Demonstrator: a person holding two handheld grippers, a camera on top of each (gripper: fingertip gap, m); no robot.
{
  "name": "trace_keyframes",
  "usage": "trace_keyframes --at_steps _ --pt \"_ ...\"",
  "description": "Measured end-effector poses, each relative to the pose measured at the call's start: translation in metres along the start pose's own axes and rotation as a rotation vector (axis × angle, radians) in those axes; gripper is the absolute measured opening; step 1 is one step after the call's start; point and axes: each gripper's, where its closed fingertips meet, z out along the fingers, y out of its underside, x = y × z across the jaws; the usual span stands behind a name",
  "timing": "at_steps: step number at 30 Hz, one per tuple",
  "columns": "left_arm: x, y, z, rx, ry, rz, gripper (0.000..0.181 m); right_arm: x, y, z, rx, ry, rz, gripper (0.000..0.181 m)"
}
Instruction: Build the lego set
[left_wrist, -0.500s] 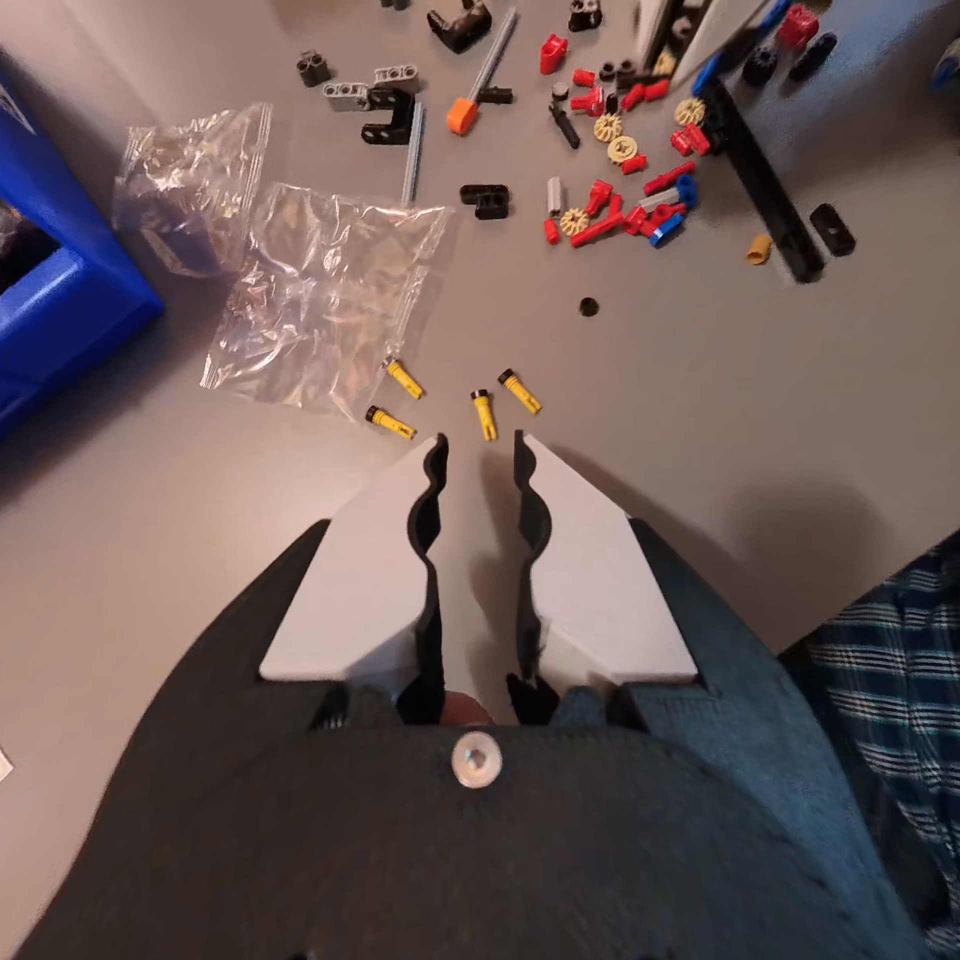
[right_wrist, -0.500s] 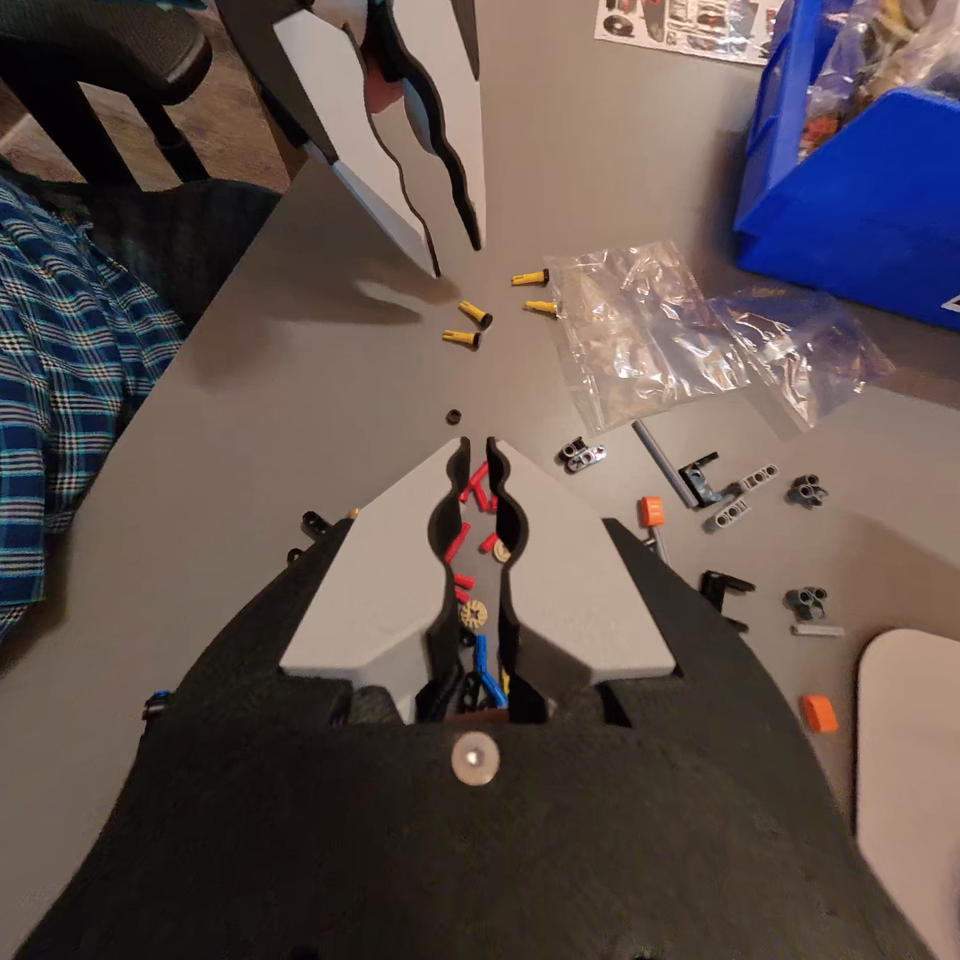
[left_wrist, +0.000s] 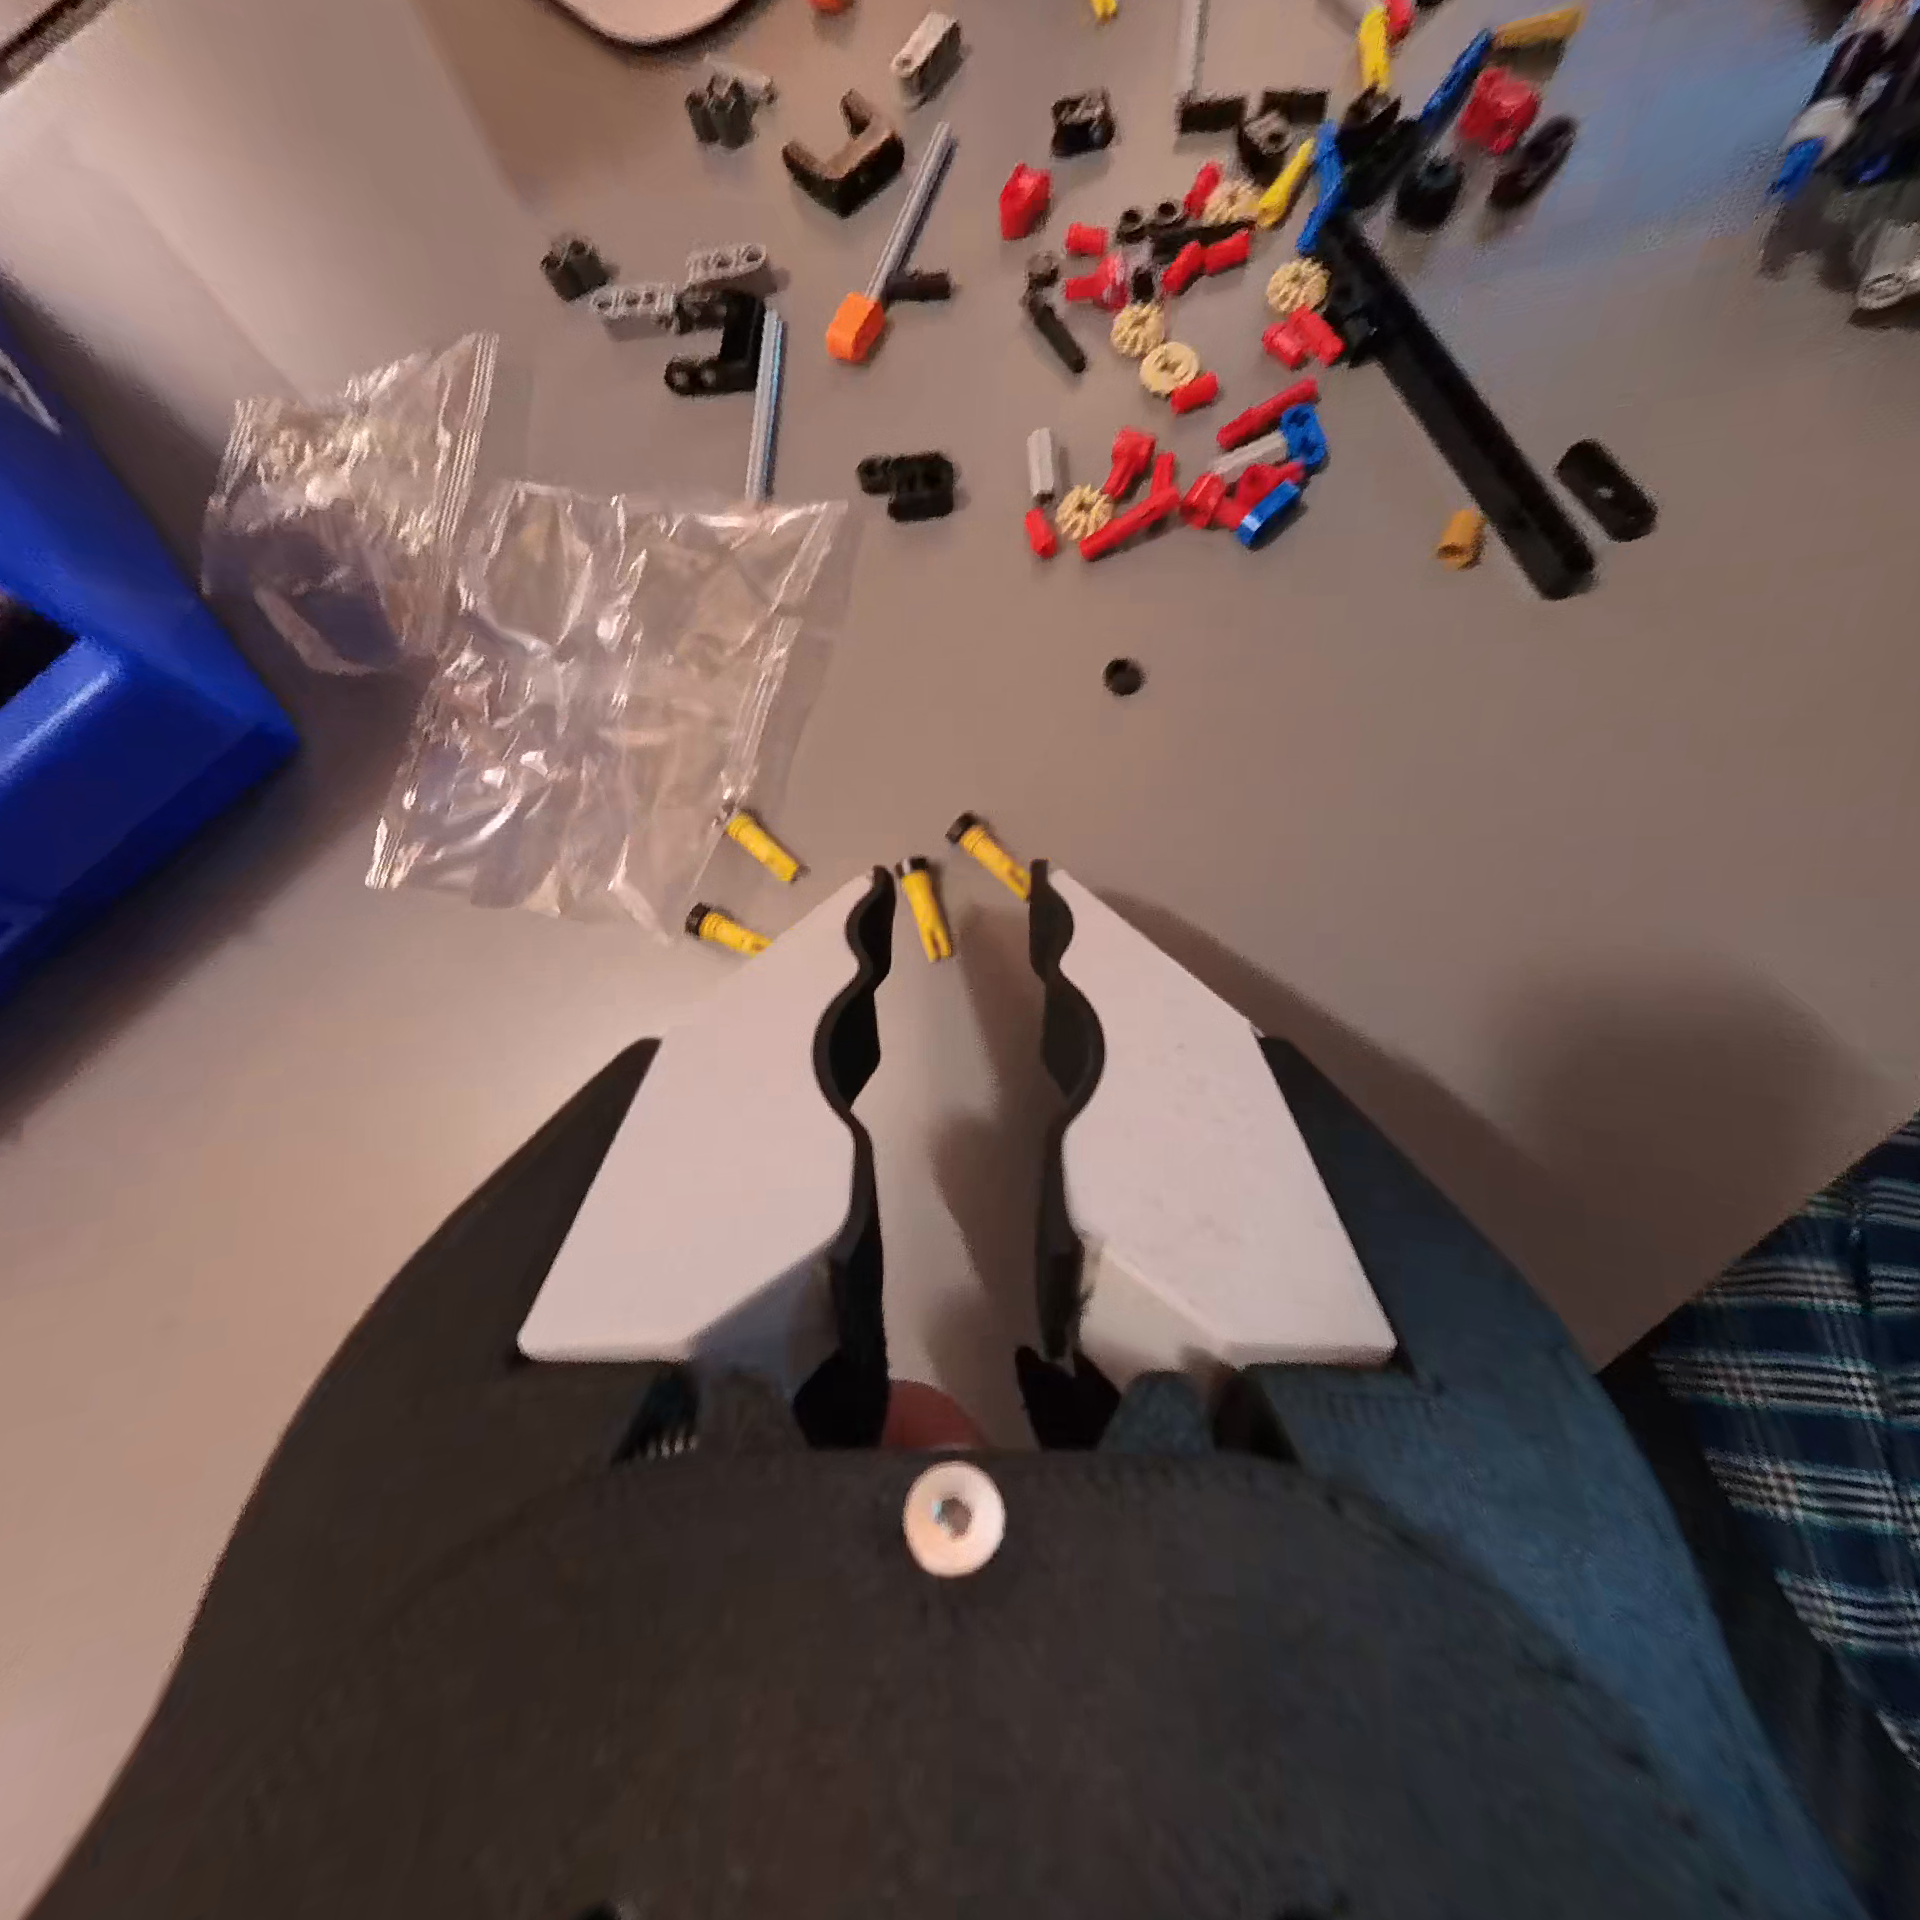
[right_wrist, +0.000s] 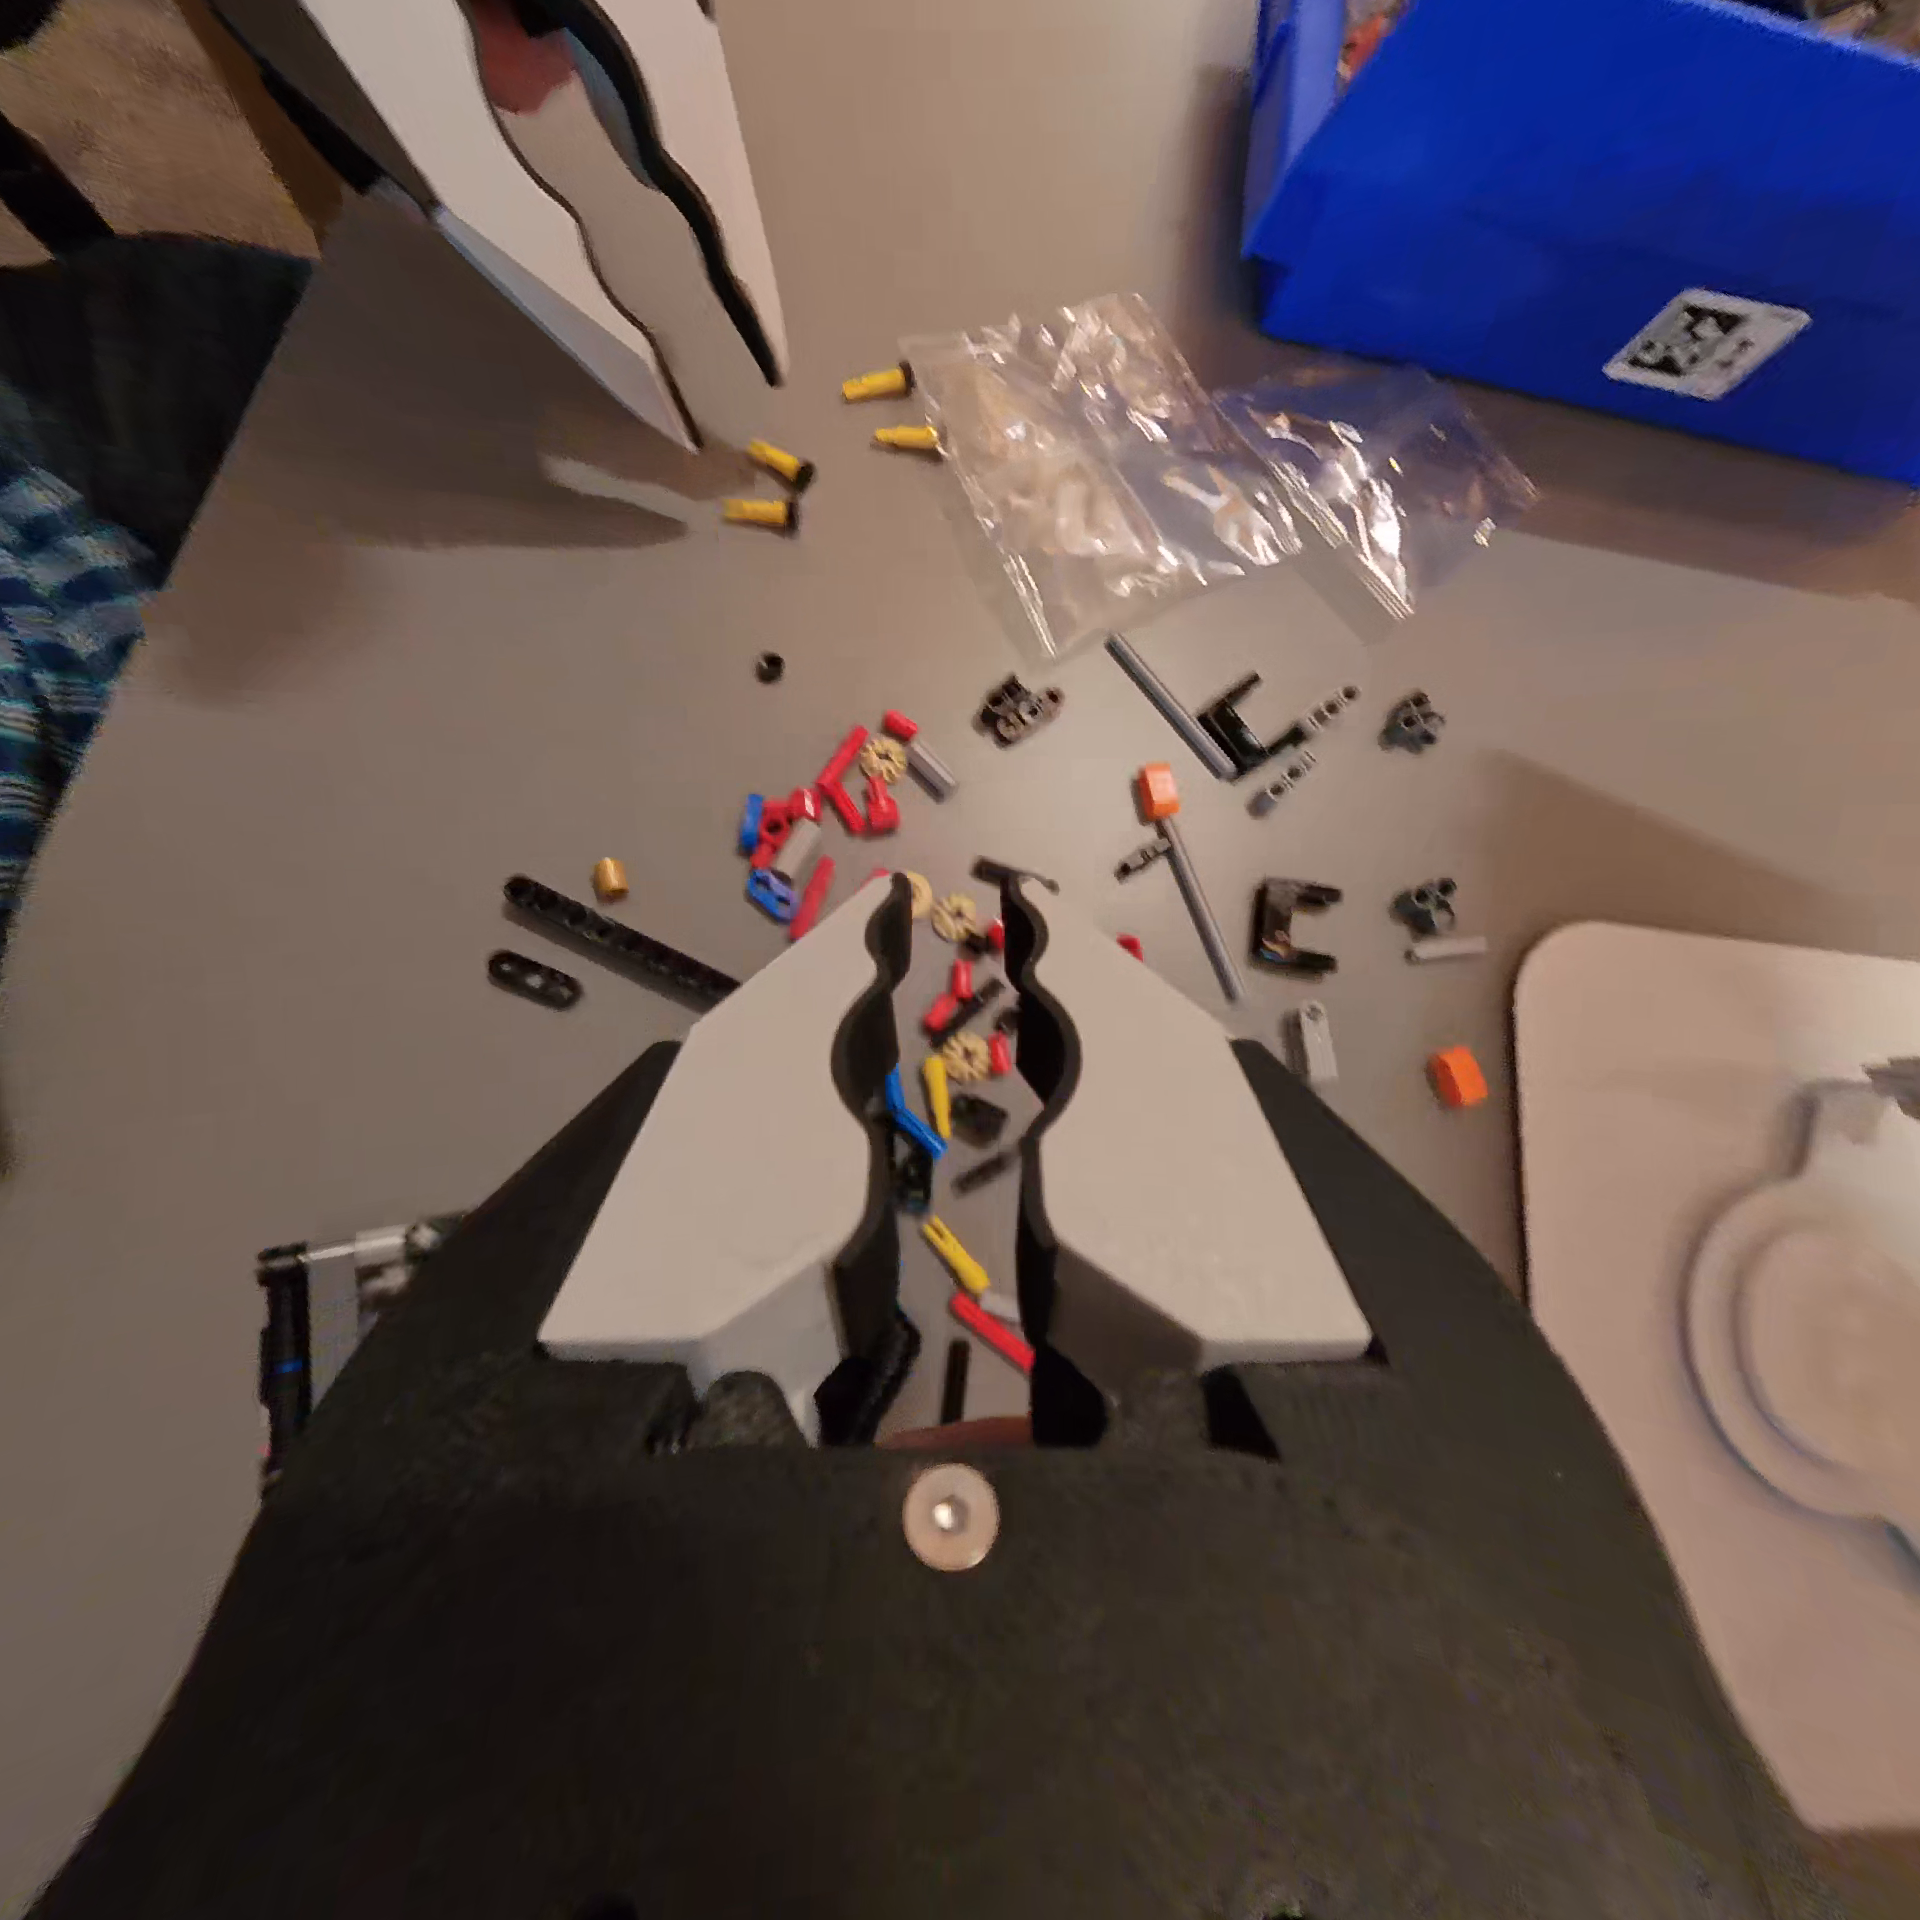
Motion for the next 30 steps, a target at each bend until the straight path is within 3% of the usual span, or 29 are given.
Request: trace_keyframes --at_steps 1,7,17,23,30 --pt "0.002 -0.004 0.002 0.007 -0.001 0.013 0.023 0.005 0.007 -0.003 -0.026 0.023 0.000 0.015" --pt "0.011 -0.016 0.016 0.014 0.006 0.047 0.025 0.014 0.040 0.007 -0.167 0.034 -0.034 0.012" --pt "0.007 -0.022 0.021 0.011 -0.007 0.075 0.026 0.048 0.053 0.022 -0.230 0.097 -0.009 0.011" --pt "0.010 -0.018 0.019 0.023 -0.001 0.054 0.025 0.025 0.069 0.010 -0.257 0.003 -0.041 0.005" --pt "0.018 -0.018 0.020 0.039 0.016 0.044 0.025 -0.004 0.063 0.017 -0.222 -0.070 -0.084 0.003"
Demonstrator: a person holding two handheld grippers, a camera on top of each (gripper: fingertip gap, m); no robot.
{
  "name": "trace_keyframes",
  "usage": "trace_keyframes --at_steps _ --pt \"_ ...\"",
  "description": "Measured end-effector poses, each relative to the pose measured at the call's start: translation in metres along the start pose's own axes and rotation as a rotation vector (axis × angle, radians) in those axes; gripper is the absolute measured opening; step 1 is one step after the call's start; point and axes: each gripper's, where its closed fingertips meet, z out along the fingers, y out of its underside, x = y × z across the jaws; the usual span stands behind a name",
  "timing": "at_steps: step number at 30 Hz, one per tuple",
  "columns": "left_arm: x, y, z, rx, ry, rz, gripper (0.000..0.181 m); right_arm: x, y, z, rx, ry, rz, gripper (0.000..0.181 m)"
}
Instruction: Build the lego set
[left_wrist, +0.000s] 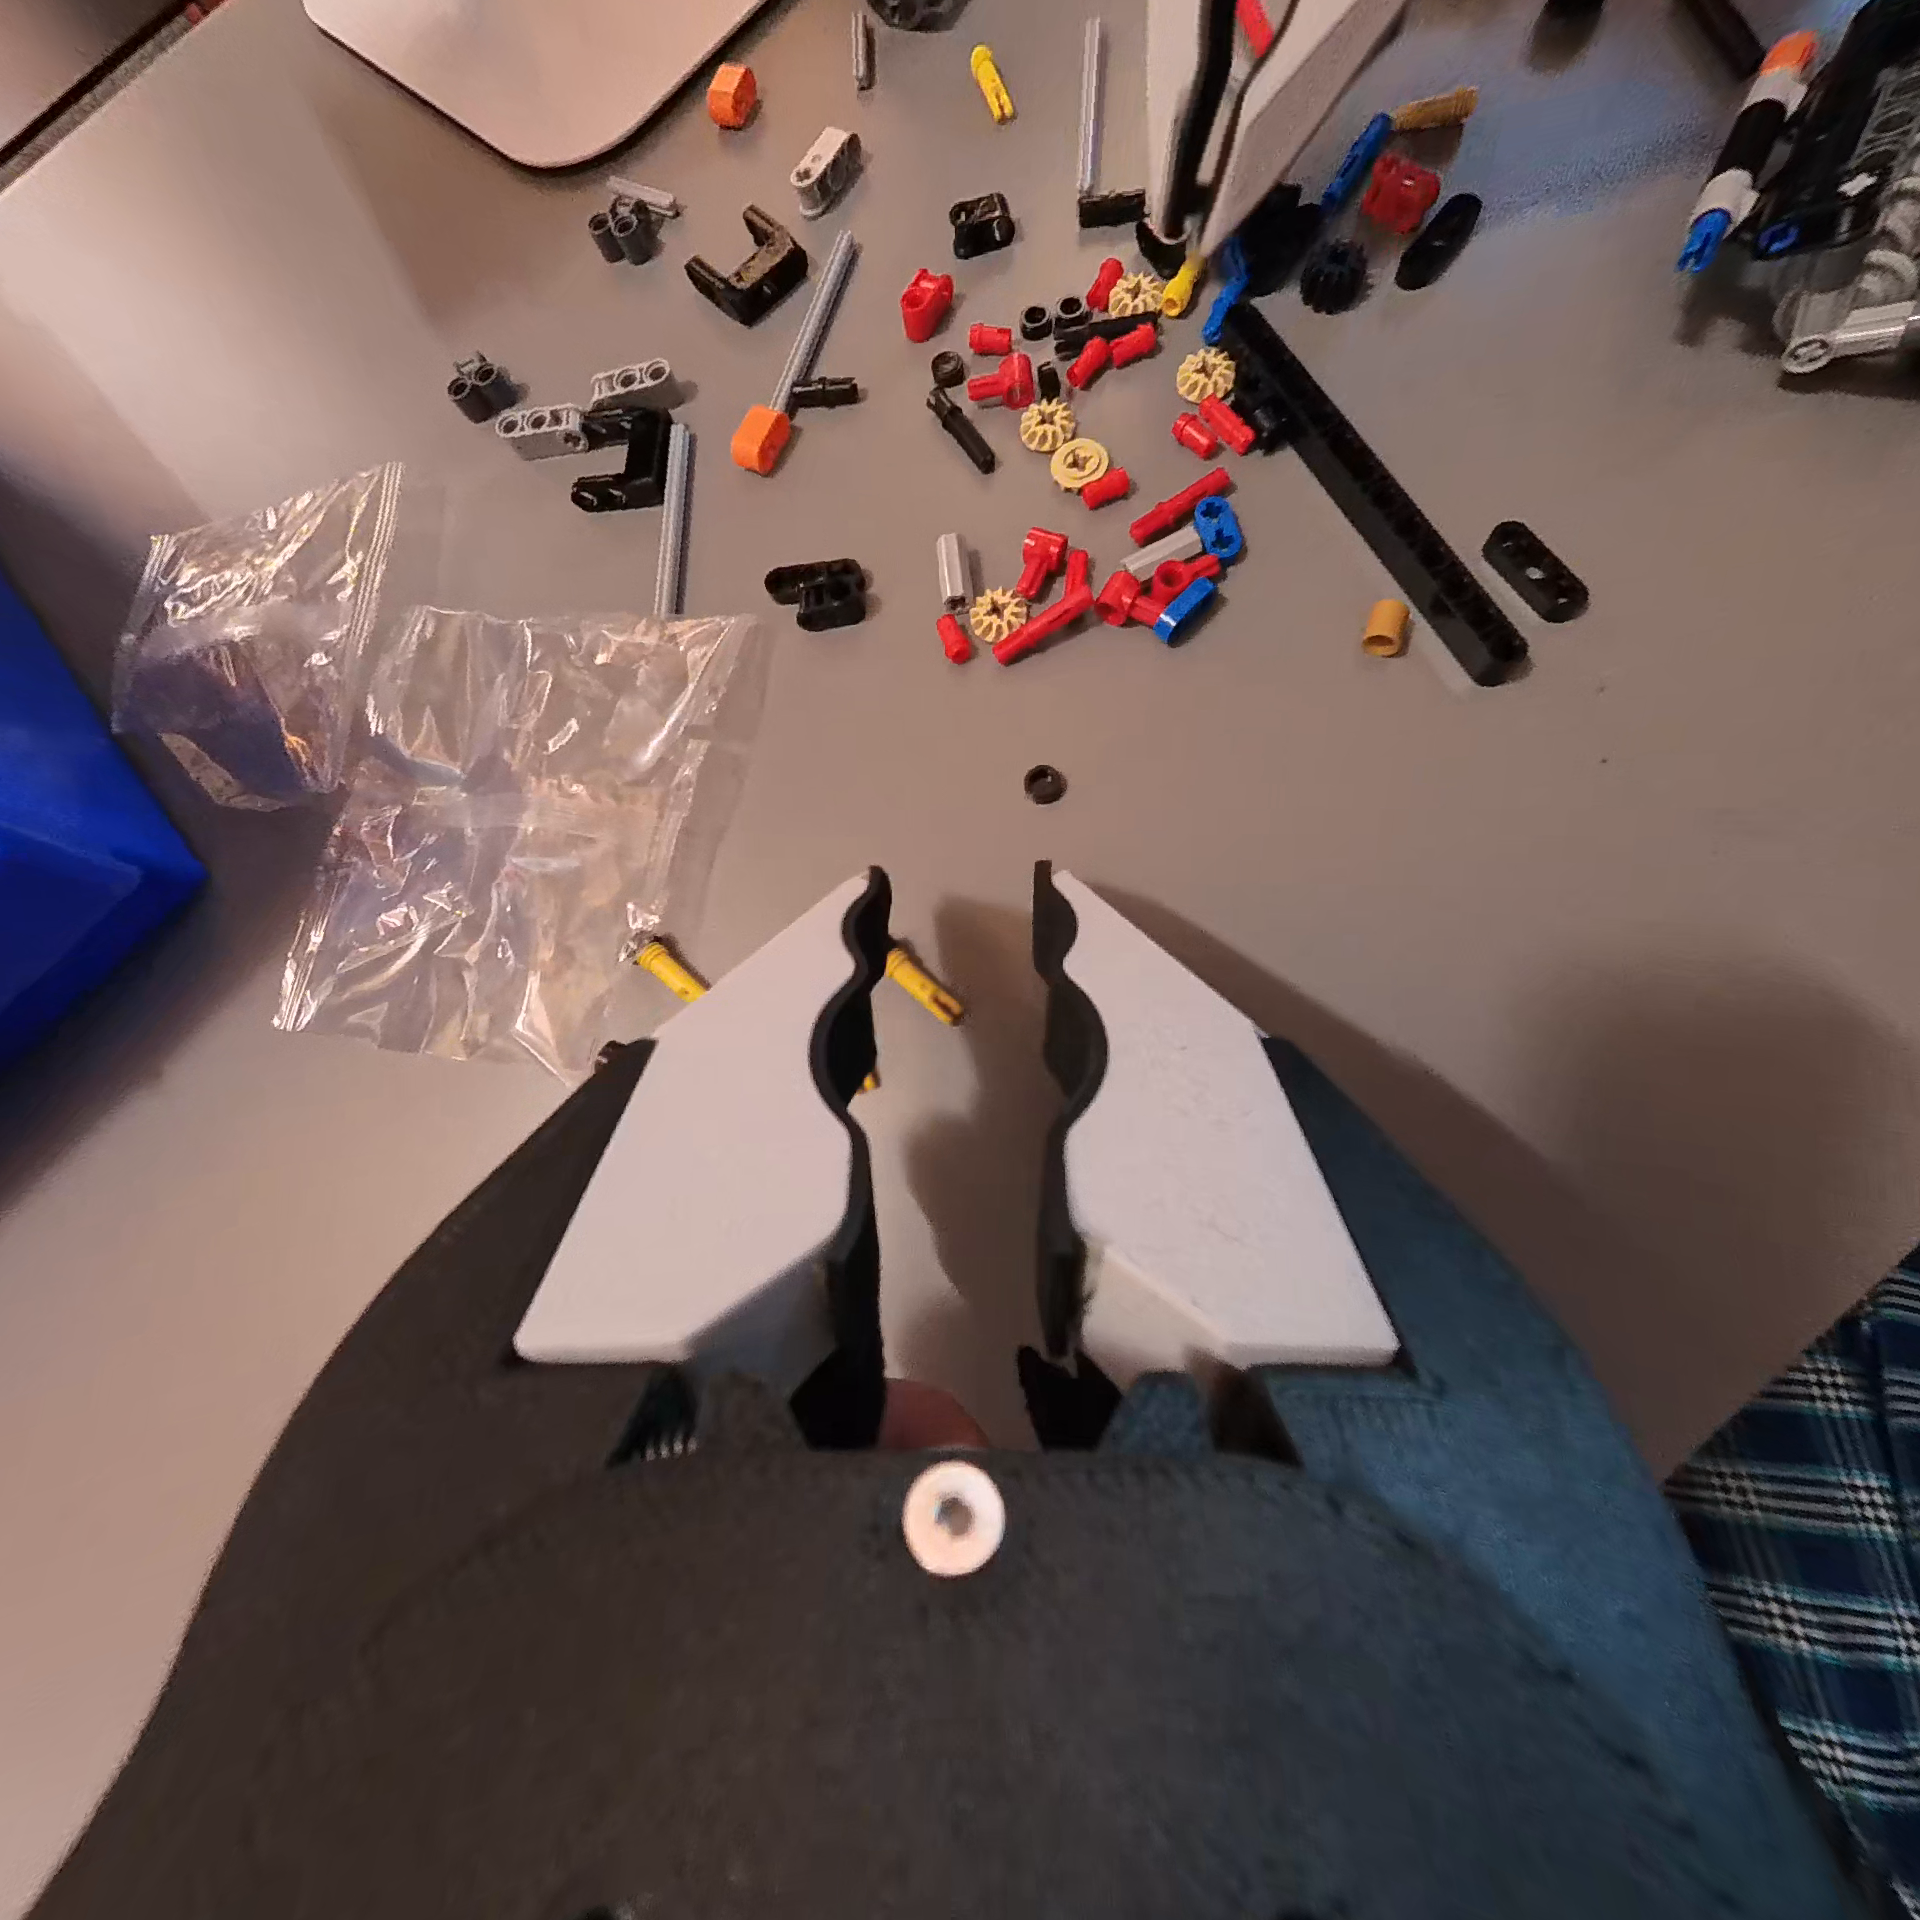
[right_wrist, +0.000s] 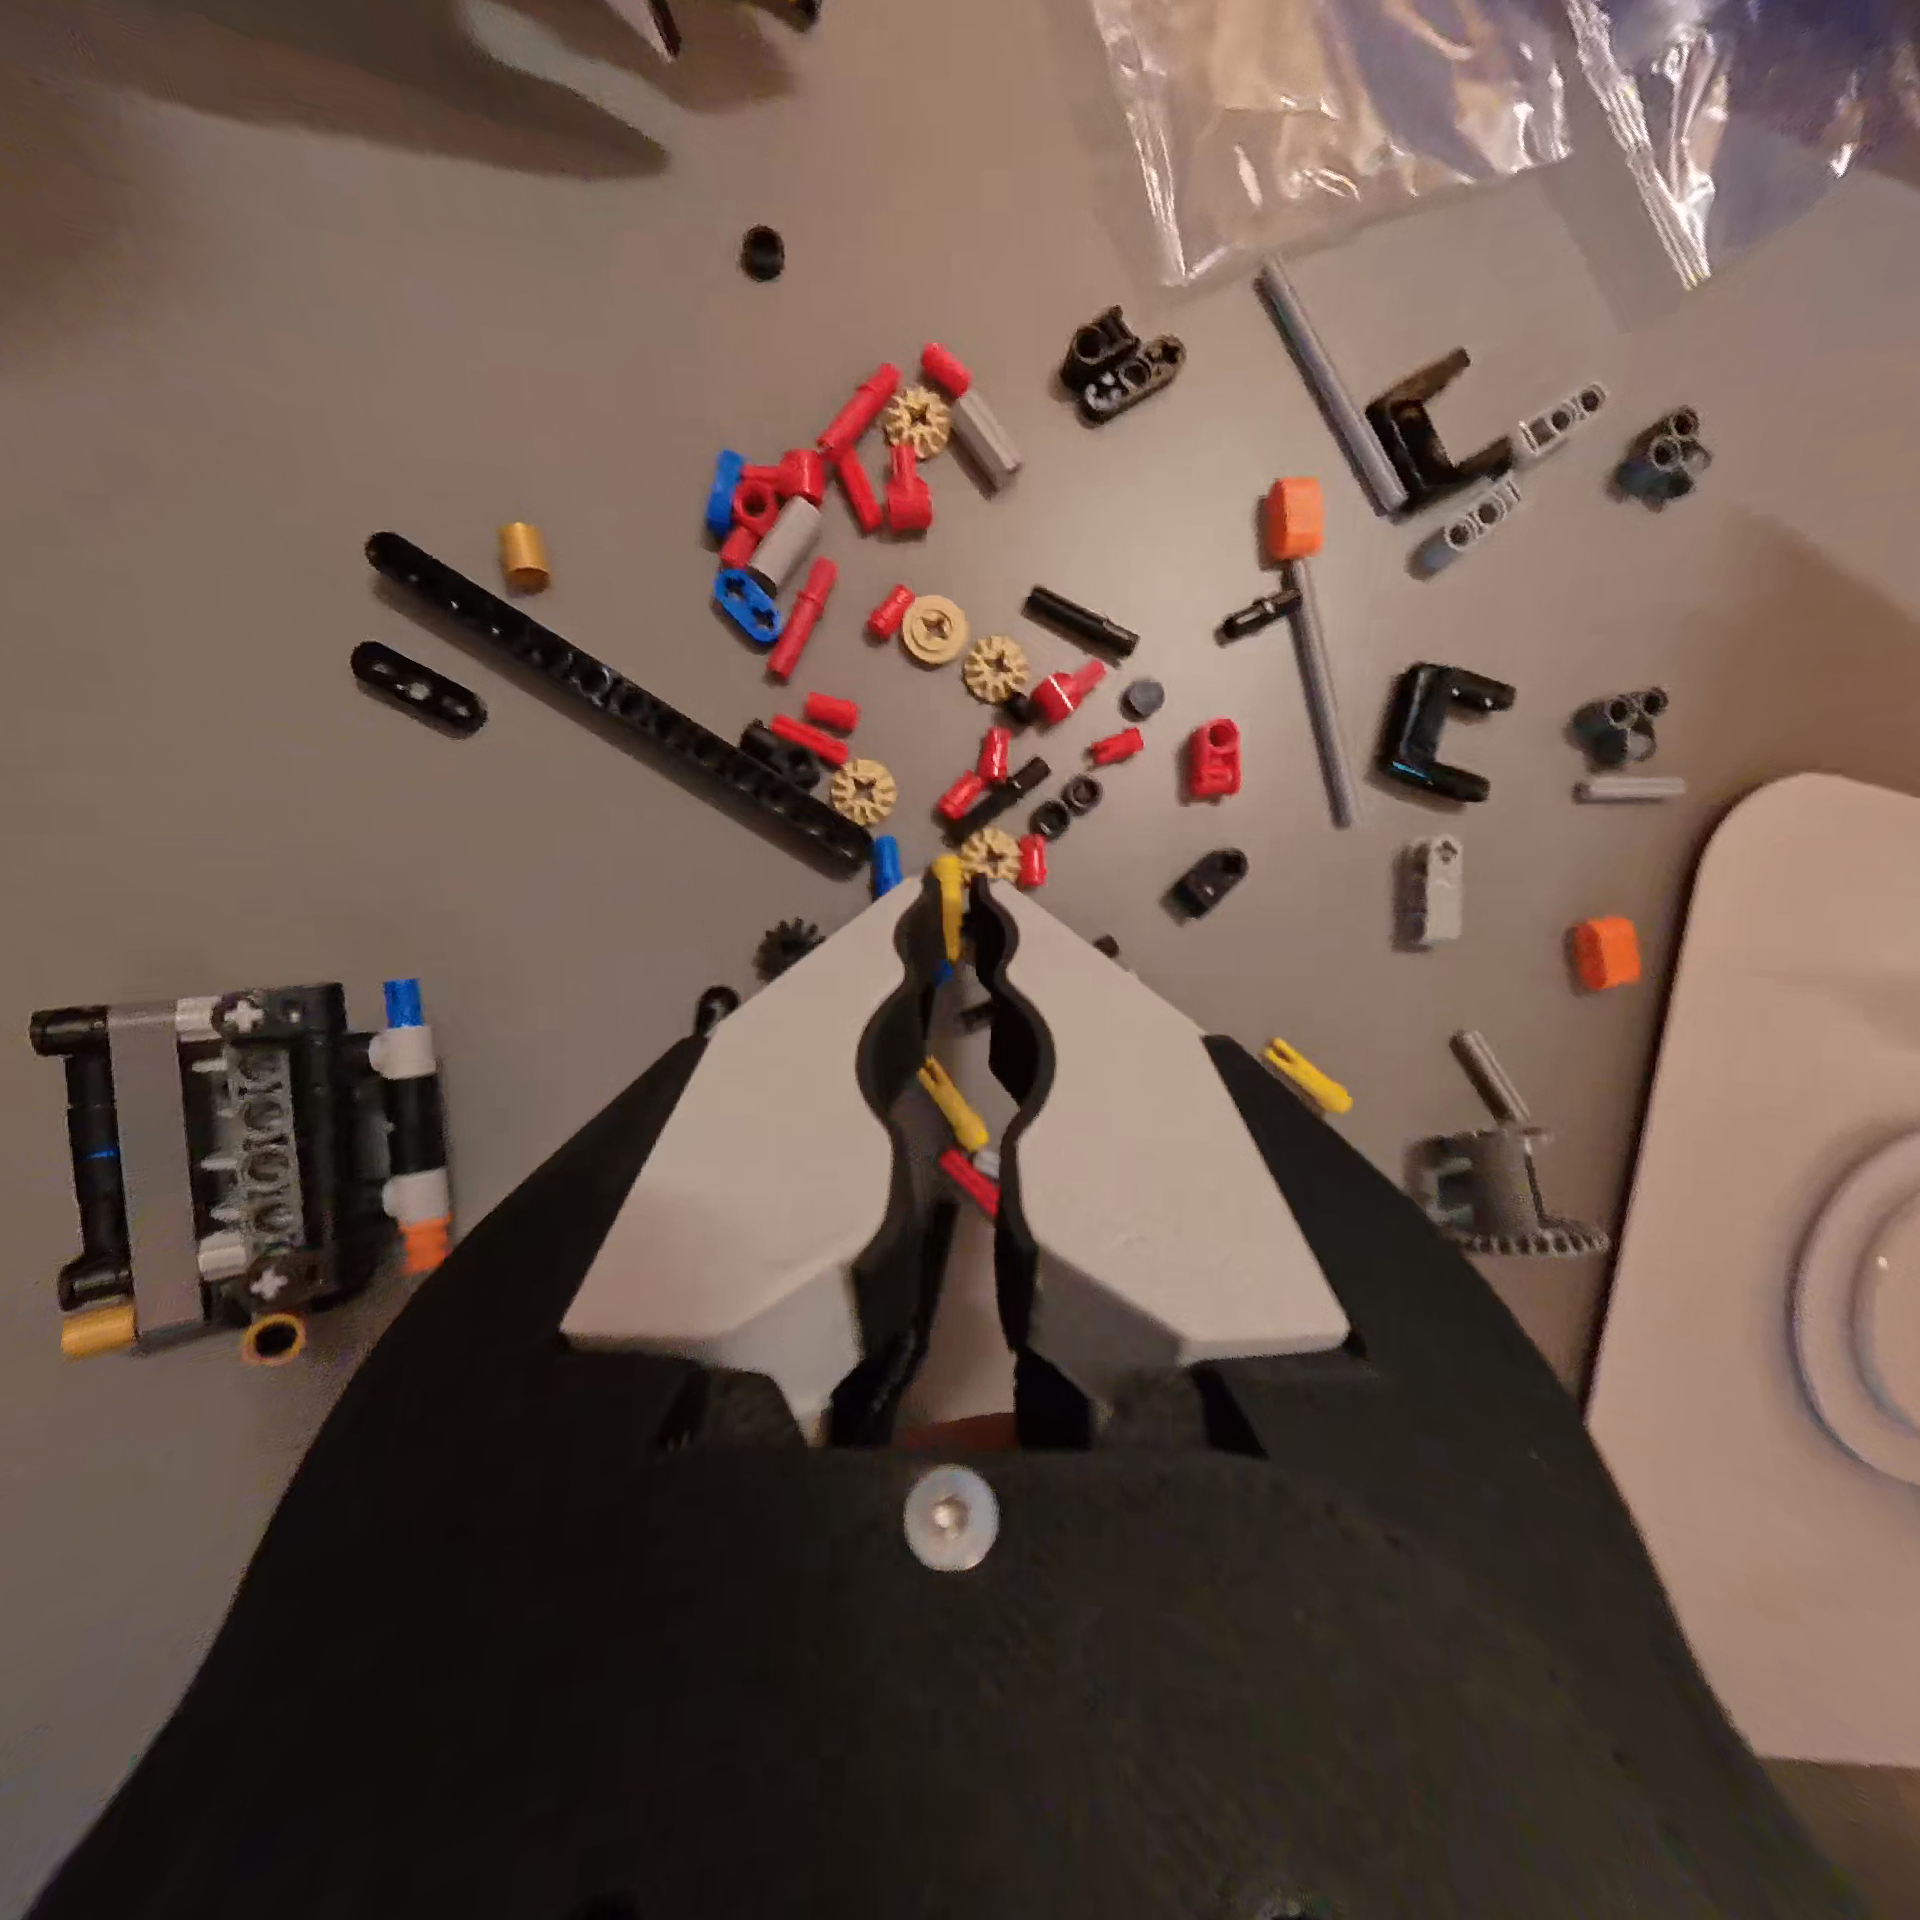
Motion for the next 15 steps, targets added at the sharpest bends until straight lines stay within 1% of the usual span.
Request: trace_keyframes --at_steps 3,7,10,13,15 --pt "0.002 0.000 0.000 0.001 0.001 -0.001 0.025 0.000 0.003 0.009 -0.042 0.012 -0.012 0.004" --pt "0.004 -0.003 -0.001 0.007 0.007 0.001 0.025 0.000 0.007 0.008 -0.069 0.018 -0.003 0.003" --pt "0.004 -0.008 0.000 0.018 0.013 0.009 0.026 0.000 0.007 0.008 -0.050 0.003 0.028 0.002" --pt "0.007 -0.021 0.001 0.052 0.024 0.018 0.026 0.001 0.008 0.007 -0.026 0.018 0.028 0.002" --pt "0.010 -0.039 0.003 0.112 0.011 0.032 0.025 0.001 0.002 0.002 0.035 0.011 0.067 0.002"
